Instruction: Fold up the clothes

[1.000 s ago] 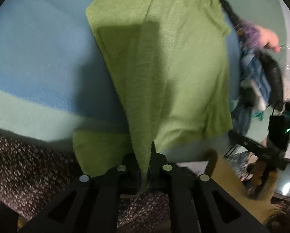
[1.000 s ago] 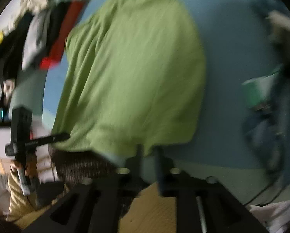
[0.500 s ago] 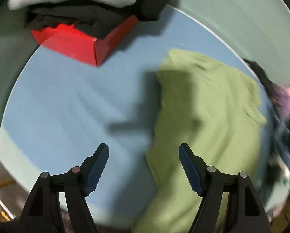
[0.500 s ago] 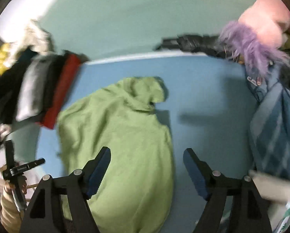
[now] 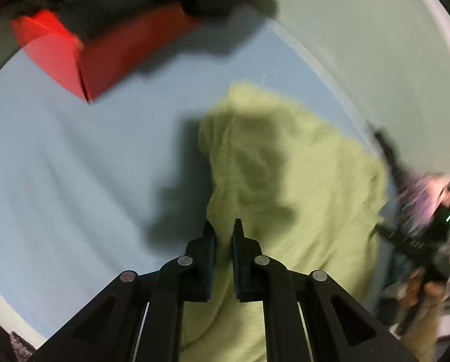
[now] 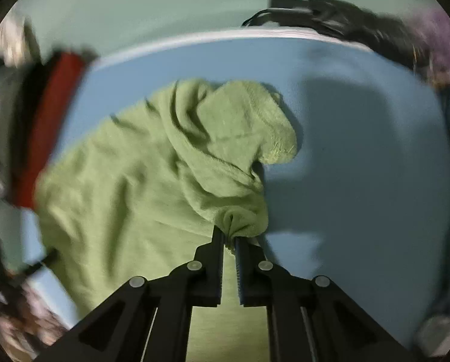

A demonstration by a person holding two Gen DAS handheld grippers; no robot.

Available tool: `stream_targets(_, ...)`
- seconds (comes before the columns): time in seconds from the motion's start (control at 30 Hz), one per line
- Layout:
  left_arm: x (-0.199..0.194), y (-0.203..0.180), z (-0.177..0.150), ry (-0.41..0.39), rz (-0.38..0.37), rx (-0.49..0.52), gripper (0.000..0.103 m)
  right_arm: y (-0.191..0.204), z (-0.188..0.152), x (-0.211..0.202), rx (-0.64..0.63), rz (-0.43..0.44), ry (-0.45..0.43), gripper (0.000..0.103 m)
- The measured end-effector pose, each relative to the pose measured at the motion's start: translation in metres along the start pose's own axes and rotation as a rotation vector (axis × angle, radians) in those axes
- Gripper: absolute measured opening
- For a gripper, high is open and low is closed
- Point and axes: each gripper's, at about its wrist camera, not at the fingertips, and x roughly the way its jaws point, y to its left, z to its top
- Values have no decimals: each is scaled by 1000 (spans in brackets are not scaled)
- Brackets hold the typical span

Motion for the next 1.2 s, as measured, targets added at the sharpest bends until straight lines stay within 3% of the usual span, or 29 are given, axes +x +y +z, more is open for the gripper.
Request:
stream_targets(0.13,-60,-15,41,-130,-108,-39,9,-15,12,-68,97,125,-179,5)
stream_targets(0.2,-92,-35,67,-206,-134,-20,9,-13,24,-126,94,175,-314,1)
stream_targets(0.3,-147,-72,103,-319,-230,4,9,1,39,-213,42,216,-524,0)
stream_targets(0.4,-183,-102,122,-361,-254,49,9,20,43,-288,-30,234,-666,0)
stream_targets(0.47,-183,-115,118,-340,-219,80,9,37,44,-304,-102,180,-684,4)
stream_targets(0.53,-179,-105,113,-318,-197,87,9,50,40,-291,-156,107,-625,31)
stream_targets(0.57,-173,-95,110,-302,-195,75,9,51,37,-275,-159,98,-581,51)
stream_targets(0.6,-162,-85,106,-282,-198,53,9,52,35,-258,-161,89,-537,54)
stream_targets(0.8,-127,-38,93,-202,-159,-25,9,31,47,-92,-95,39,-211,47)
stream_targets(0.9,-122,-24,93,-183,-137,-35,9,34,48,-41,-78,59,-140,51)
stream_targets(1.03,-122,-13,95,-176,-130,-49,9,43,55,-3,-61,80,-75,52)
stream_targets(1.07,-122,-12,96,-175,-130,-53,9,46,58,1,-70,84,-76,44)
stream_targets(1.1,-122,-11,96,-171,-130,-58,9,49,59,6,-86,98,-81,25)
stream_targets(1.17,-127,-13,97,-177,-130,-53,9,58,58,7,-119,106,-115,4)
stream_targets(1.2,-131,-16,99,-183,-130,-46,9,64,56,-3,-141,98,-154,3)
